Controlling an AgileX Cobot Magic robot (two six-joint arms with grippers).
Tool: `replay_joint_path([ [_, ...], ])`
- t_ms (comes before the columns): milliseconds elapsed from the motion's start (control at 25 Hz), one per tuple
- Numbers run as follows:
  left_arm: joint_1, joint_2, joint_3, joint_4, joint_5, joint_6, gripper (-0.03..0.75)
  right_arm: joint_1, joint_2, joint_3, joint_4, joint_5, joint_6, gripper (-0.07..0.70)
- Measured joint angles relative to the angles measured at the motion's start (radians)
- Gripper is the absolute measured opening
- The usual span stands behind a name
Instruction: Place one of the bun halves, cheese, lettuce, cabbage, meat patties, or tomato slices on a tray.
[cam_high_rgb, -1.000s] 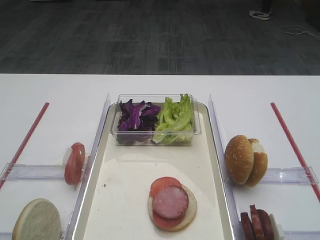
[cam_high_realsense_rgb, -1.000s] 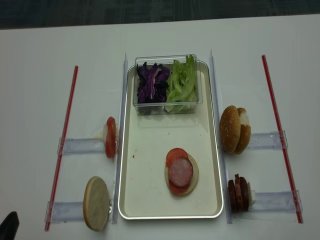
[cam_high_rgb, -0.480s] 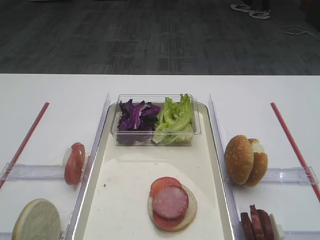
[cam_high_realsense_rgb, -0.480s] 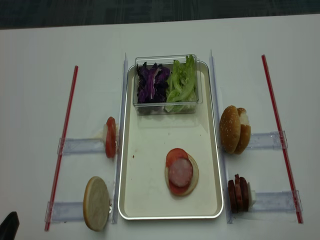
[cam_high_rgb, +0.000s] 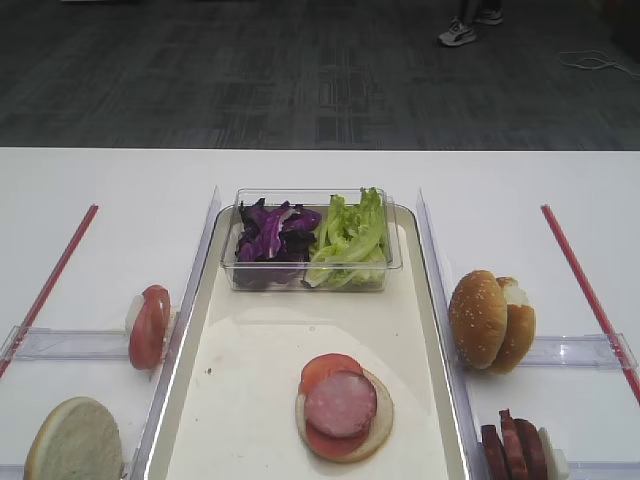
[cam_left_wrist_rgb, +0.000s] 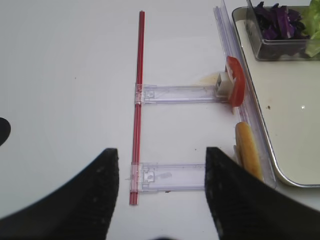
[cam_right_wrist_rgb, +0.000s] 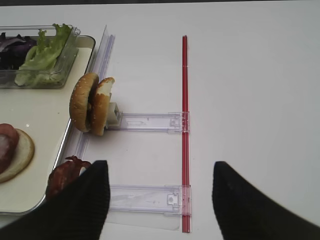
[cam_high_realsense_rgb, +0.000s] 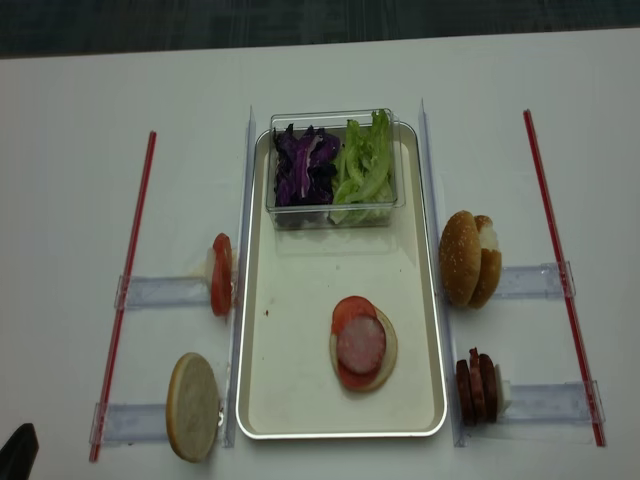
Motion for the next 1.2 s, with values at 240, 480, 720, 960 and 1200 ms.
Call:
replay_joint_path([
  [240,0.000,0.000,0.000,0.000,0.000,0.000,0.399,0.000,0.000,0.000,0.000,0.000,-0.002,0.454],
  [480,0.000,0.000,0.000,0.000,0.000,0.000,0.399,0.000,0.000,0.000,0.000,0.000,-0.002,0.454],
  [720,0.000,0.000,0.000,0.000,0.000,0.000,0.399,0.000,0.000,0.000,0.000,0.000,-0.002,0.454],
  [960,0.000,0.000,0.000,0.000,0.000,0.000,0.399,0.000,0.000,0.000,0.000,0.002,-0.002,0.454],
  [1200,0.000,0.000,0.000,0.000,0.000,0.000,0.399,0.000,0.000,0.000,0.000,0.002,-0.002,0.454],
])
